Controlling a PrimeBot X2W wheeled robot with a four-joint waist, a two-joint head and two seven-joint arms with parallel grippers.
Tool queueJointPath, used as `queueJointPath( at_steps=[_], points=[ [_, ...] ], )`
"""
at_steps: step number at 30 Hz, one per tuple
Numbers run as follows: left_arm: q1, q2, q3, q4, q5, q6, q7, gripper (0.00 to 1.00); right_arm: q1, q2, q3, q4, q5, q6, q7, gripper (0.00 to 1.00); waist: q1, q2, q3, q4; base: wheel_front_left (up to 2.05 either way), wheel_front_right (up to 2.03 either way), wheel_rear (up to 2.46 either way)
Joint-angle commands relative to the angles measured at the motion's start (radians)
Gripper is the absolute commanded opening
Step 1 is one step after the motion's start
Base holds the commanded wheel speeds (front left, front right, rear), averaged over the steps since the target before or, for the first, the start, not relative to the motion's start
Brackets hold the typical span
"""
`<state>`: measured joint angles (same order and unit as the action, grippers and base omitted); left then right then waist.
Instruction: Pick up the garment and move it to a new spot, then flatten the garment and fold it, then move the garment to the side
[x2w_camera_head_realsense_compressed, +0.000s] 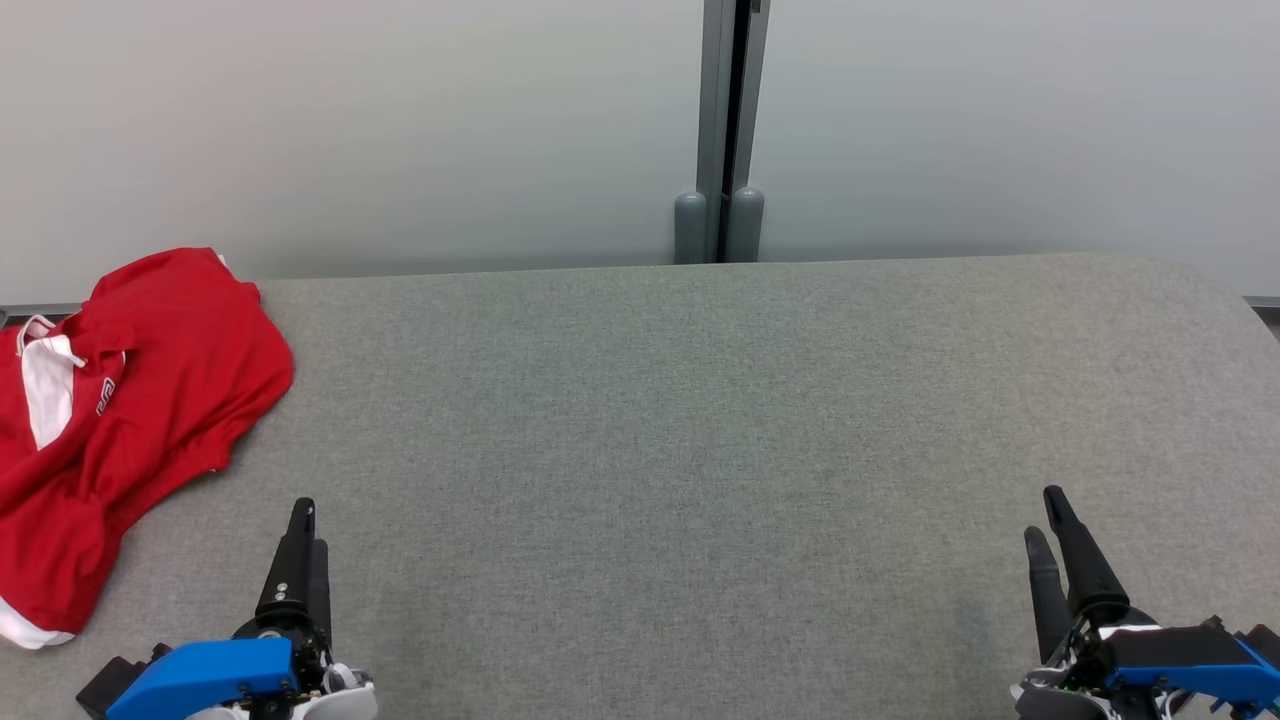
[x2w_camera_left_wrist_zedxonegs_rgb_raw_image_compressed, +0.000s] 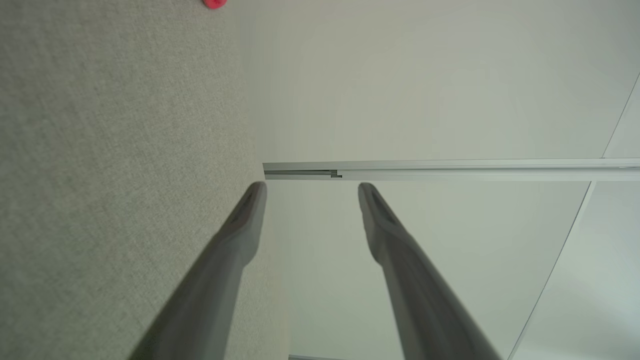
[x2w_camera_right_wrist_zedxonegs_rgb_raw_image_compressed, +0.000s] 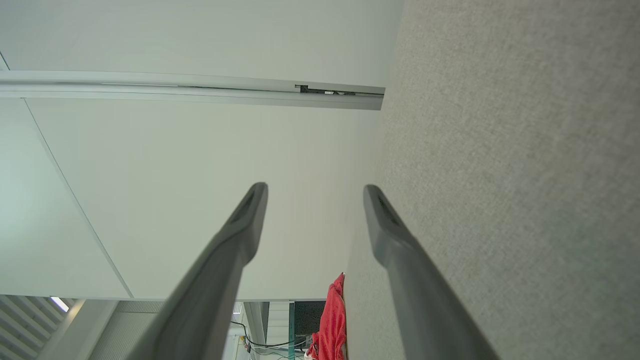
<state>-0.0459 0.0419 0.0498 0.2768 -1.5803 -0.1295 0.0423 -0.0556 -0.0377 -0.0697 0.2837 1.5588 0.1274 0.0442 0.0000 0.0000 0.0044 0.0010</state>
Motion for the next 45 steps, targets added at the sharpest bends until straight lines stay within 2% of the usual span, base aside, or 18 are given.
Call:
queueJointPath(
  at_steps=[1, 12, 23, 36, 45],
  points=[
    [-0.015, 0.007, -0.007, -0.023, 0.026, 0.000, -0.013, 1.00, -0.005, -0.005, 0.003, -0.024, -0.029, 0.002, -0.014, 1.00, 0.0000, 0.0000, 0.001, 0.000, 0.00, 0.00, 0.00],
    [-0.022, 0.008, -0.014, -0.075, 0.203, 0.022, -0.055, 1.00, 0.004, -0.006, 0.000, -0.098, -0.235, 0.002, -0.056, 1.00, 0.0000, 0.0000, 0.006, 0.001, 0.00, 0.00, 0.00],
    [-0.018, 0.009, -0.042, -0.134, 0.437, 0.062, -0.096, 1.00, 0.013, -0.008, 0.025, -0.152, -0.494, 0.003, -0.097, 1.00, 0.0000, 0.0000, 0.015, 0.004, 0.00, 0.00, 0.00],
    [-0.002, 0.009, -0.101, -0.138, 0.721, 0.084, -0.139, 1.00, 0.025, -0.010, 0.043, -0.104, -0.736, 0.003, -0.141, 1.00, 0.0000, 0.0000, 0.016, 0.009, 0.00, 0.00, 0.00],
    [0.006, 0.009, -0.135, -0.118, 0.873, 0.090, -0.166, 1.00, 0.026, -0.011, 0.067, -0.083, -0.903, 0.003, -0.168, 1.00, 0.0000, 0.0000, 0.012, 0.012, 0.00, 0.00, 0.00]
  ],
)
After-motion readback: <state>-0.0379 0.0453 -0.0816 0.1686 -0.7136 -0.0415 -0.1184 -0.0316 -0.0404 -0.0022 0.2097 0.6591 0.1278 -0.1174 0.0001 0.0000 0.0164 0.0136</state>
